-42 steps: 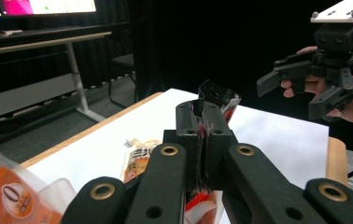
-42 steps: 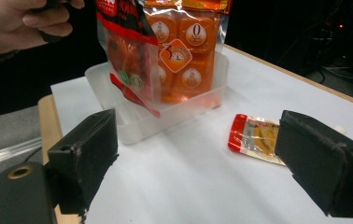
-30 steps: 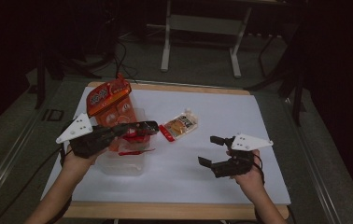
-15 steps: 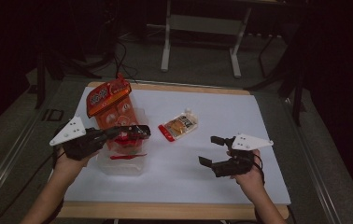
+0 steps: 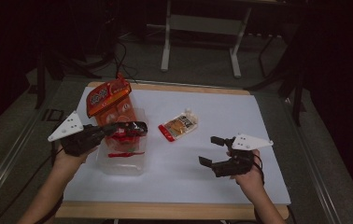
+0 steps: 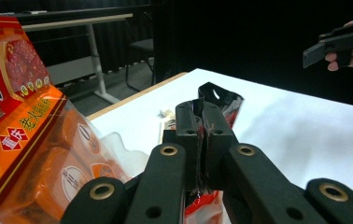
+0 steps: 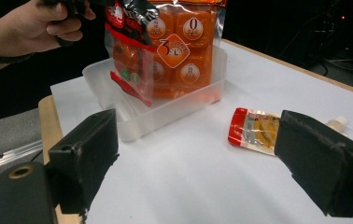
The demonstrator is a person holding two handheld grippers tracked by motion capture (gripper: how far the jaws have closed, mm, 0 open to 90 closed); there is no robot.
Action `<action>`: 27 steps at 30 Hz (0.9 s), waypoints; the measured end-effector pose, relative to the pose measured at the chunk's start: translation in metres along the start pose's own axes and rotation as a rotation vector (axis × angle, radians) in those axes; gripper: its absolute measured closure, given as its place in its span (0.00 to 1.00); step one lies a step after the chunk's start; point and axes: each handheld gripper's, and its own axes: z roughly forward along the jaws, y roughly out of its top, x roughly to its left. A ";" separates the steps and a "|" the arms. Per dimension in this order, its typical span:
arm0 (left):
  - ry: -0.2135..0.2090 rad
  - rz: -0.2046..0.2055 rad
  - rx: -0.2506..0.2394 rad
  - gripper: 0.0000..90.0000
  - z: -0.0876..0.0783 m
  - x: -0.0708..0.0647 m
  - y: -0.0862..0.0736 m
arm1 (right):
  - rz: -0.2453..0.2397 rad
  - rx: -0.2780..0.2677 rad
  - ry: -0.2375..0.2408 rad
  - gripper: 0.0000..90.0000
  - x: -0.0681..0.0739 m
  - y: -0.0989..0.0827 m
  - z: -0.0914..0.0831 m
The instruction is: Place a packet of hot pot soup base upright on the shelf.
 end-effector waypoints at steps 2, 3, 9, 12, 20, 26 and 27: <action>0.005 0.008 0.006 0.98 0.001 0.001 0.000 | 0.001 -0.001 0.001 0.15 0.000 0.000 0.000; 0.001 0.004 0.010 0.98 0.002 0.001 -0.001 | 0.001 -0.001 0.000 0.15 0.000 0.000 0.000; 0.002 -0.003 0.034 0.98 0.007 0.002 -0.014 | 0.007 0.007 0.007 0.15 0.000 -0.002 0.001; 0.001 -0.010 0.036 0.98 0.007 0.003 -0.018 | 0.007 0.007 0.009 0.15 0.000 -0.002 0.001; -0.015 -0.038 0.021 0.97 0.003 0.003 -0.034 | 0.004 0.005 0.006 0.15 0.000 -0.002 0.001; -0.023 -0.063 0.021 0.96 0.003 0.004 -0.048 | -0.016 -0.001 0.009 0.16 0.000 -0.002 0.002; -0.019 -0.060 0.026 0.96 0.003 0.004 -0.051 | -0.022 0.002 0.014 0.16 -0.001 -0.002 0.002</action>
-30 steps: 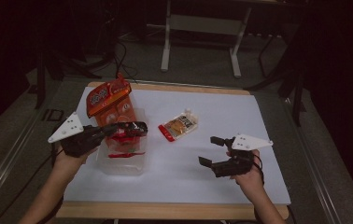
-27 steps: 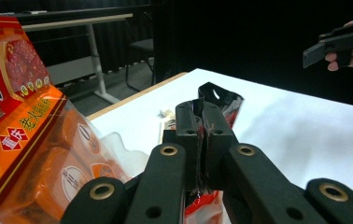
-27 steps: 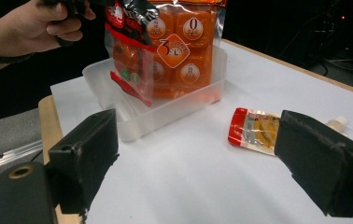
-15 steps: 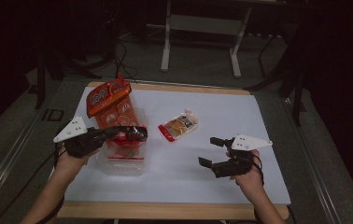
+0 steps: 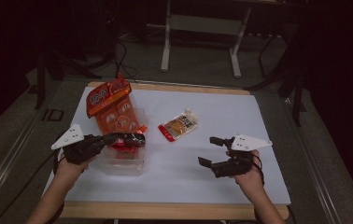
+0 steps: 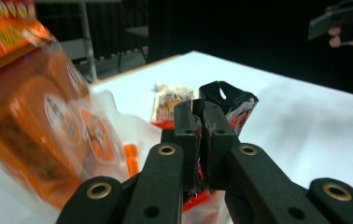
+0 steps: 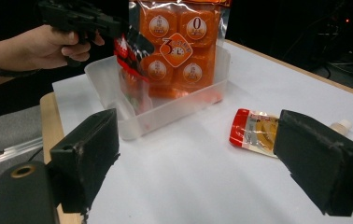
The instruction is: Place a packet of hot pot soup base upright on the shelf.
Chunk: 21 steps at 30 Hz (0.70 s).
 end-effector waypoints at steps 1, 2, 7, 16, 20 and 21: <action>-0.002 -0.020 -0.013 0.96 -0.001 0.002 -0.003 | -0.009 0.011 -0.006 0.16 0.000 0.000 0.001; -0.002 -0.020 -0.013 0.96 -0.001 0.002 -0.003 | -0.009 0.011 -0.006 0.16 0.000 0.000 0.001; 0.015 -0.028 -0.007 0.92 -0.006 0.006 -0.008 | -0.015 0.018 -0.007 0.16 0.000 0.000 0.002; 0.039 -0.033 -0.031 0.74 -0.008 -0.002 0.005 | -0.024 0.000 0.032 0.18 -0.002 0.002 0.002; 0.027 -0.025 -0.019 0.64 -0.005 -0.008 0.014 | -0.037 0.011 0.013 0.17 0.000 0.002 0.003; 0.027 -0.025 -0.019 0.62 -0.005 -0.008 0.014 | -0.037 0.011 0.013 0.17 0.000 0.002 0.003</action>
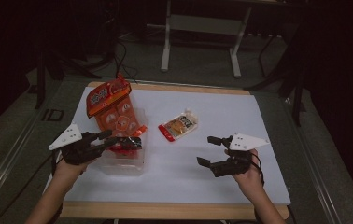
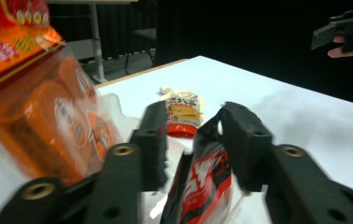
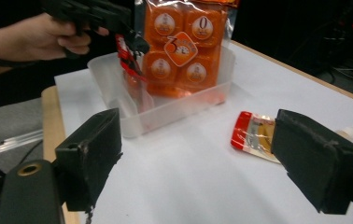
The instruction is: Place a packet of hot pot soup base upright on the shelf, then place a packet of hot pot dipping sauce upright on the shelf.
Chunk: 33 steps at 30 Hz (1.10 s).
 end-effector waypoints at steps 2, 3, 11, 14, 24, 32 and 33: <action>0.010 0.011 -0.009 0.53 0.001 -0.005 0.004 | 0.006 0.017 -0.025 0.16 0.001 0.001 -0.001; 0.015 0.011 -0.014 0.52 0.001 -0.007 0.006 | 0.007 0.022 -0.032 0.15 0.001 0.002 -0.001; -0.028 -0.018 -0.010 0.21 0.007 -0.023 0.019 | 0.020 -0.002 -0.063 0.13 0.000 0.005 -0.006; -0.036 -0.008 -0.019 0.18 0.010 -0.032 0.021 | 0.025 -0.007 -0.071 0.12 -0.001 0.006 -0.008; -0.051 0.011 -0.051 0.03 0.016 -0.059 0.029 | 0.053 -0.036 -0.093 0.12 -0.009 0.006 -0.012; -0.114 0.036 -0.052 0.03 0.026 -0.083 0.027 | 0.094 -0.040 -0.107 0.12 -0.020 0.009 -0.005; -0.122 0.040 -0.050 0.03 0.027 -0.085 0.026 | 0.096 -0.042 -0.113 0.12 -0.021 0.009 -0.004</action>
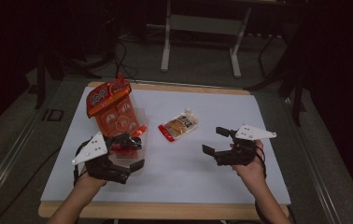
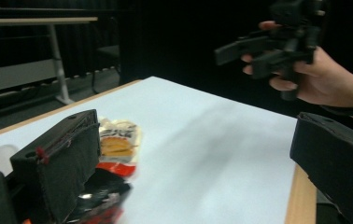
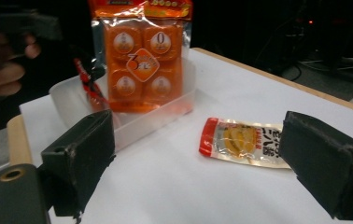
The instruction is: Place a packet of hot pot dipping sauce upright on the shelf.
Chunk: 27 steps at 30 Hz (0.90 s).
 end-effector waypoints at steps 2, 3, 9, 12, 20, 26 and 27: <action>-0.007 0.013 -0.005 0.03 0.002 -0.005 -0.002 | -0.014 0.013 -0.019 0.12 -0.001 0.000 0.003; 0.005 0.024 -0.008 0.03 0.003 -0.009 -0.003 | -0.023 0.017 -0.032 0.12 -0.001 0.000 0.004; -0.034 0.030 -0.007 0.03 0.008 -0.028 -0.007 | -0.037 0.029 -0.081 0.12 -0.008 -0.001 0.012; -0.062 0.025 0.001 0.03 0.011 -0.038 -0.012 | -0.035 0.034 -0.095 0.12 -0.013 -0.001 0.015; -0.102 0.017 0.059 0.03 0.019 -0.053 -0.039 | -0.052 0.037 -0.134 0.15 -0.028 0.003 0.027; -0.107 -0.040 0.060 0.03 0.017 -0.051 -0.057 | -0.030 0.066 -0.151 0.15 -0.041 0.003 0.040; -0.105 -0.038 0.063 0.03 0.017 -0.051 -0.059 | -0.027 0.073 -0.155 0.15 -0.043 0.002 0.043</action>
